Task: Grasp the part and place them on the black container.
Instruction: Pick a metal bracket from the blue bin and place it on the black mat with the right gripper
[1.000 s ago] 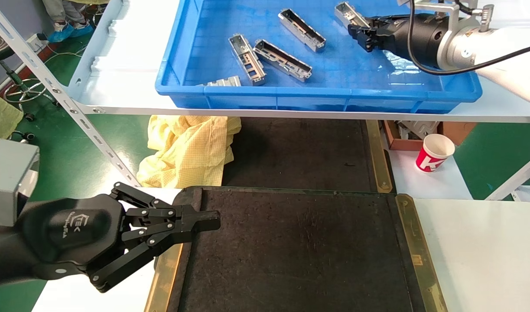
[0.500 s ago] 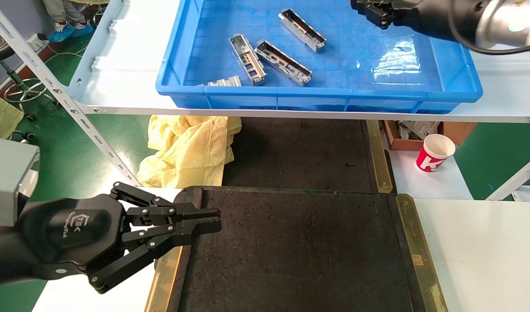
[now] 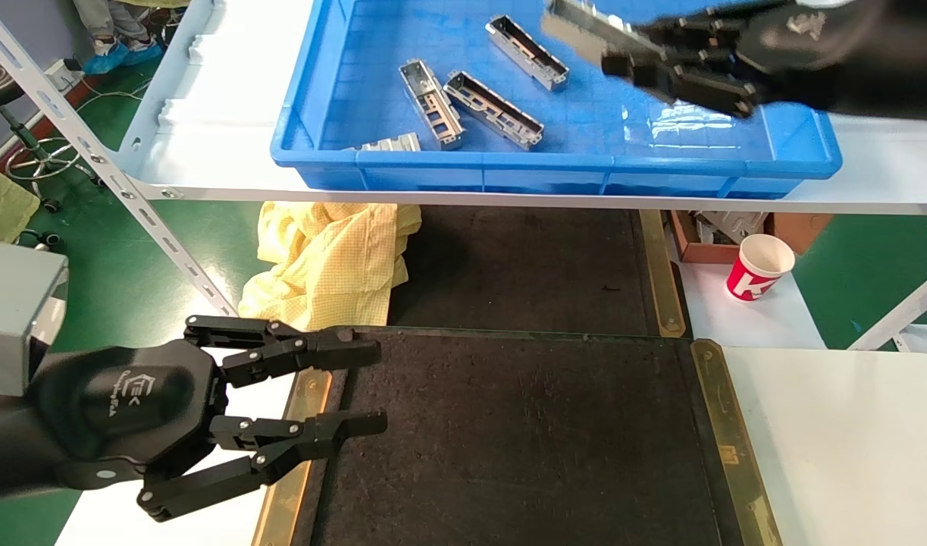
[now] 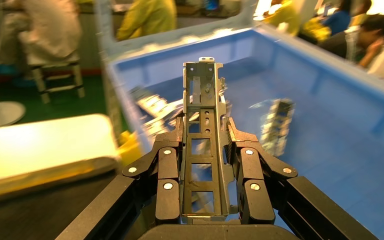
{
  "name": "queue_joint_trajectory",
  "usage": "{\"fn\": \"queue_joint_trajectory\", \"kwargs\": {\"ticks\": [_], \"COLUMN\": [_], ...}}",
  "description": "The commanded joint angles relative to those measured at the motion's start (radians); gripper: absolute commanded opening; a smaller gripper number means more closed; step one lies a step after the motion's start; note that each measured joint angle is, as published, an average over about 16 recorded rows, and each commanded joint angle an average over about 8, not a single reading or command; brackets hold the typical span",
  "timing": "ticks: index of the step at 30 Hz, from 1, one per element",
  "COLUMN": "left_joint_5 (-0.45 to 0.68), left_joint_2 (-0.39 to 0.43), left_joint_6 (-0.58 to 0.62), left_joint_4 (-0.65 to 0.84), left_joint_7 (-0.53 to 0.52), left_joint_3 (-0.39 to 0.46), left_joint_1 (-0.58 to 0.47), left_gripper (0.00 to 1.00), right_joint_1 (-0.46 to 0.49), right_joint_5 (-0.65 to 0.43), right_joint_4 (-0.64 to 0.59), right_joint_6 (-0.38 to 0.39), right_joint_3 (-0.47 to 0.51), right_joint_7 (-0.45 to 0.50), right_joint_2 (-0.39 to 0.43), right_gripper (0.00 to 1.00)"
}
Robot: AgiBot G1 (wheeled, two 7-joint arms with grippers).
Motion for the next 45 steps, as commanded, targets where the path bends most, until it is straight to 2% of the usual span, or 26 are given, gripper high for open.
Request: {"fn": "queue_joint_trajectory", "kwargs": {"ticks": [1,7,17,22,31,45], "left_joint_5": [0.000,0.000,0.000,0.000,0.000,0.000], "left_joint_2": [0.000,0.000,0.000,0.000,0.000,0.000], "left_joint_6": [0.000,0.000,0.000,0.000,0.000,0.000], "left_joint_4": [0.000,0.000,0.000,0.000,0.000,0.000], "left_joint_7": [0.000,0.000,0.000,0.000,0.000,0.000], "left_joint_3": [0.000,0.000,0.000,0.000,0.000,0.000], "left_joint_1": [0.000,0.000,0.000,0.000,0.000,0.000], "left_gripper": [1.00,1.00,1.00,1.00,1.00,1.00], "right_joint_1": [0.006,-0.047,-0.179,-0.216,-0.264,-0.332], "right_joint_5": [-0.010,0.027,0.188,0.234,0.224,0.166], "right_joint_4": [-0.001,0.102,0.363,0.424,0.381,0.175], "right_joint_6": [-0.045,-0.065,-0.058,-0.049,-0.025,0.047], "right_joint_3": [-0.007,-0.040,-0.152,-0.213,-0.287,-0.339], "right_joint_7": [0.001,0.041,0.141,0.147,0.033,-0.230], "right_joint_2": [0.015,0.041,0.112,0.116,0.038,-0.174], "right_gripper": [0.00,0.00,0.00,0.00,0.00,0.00]}}
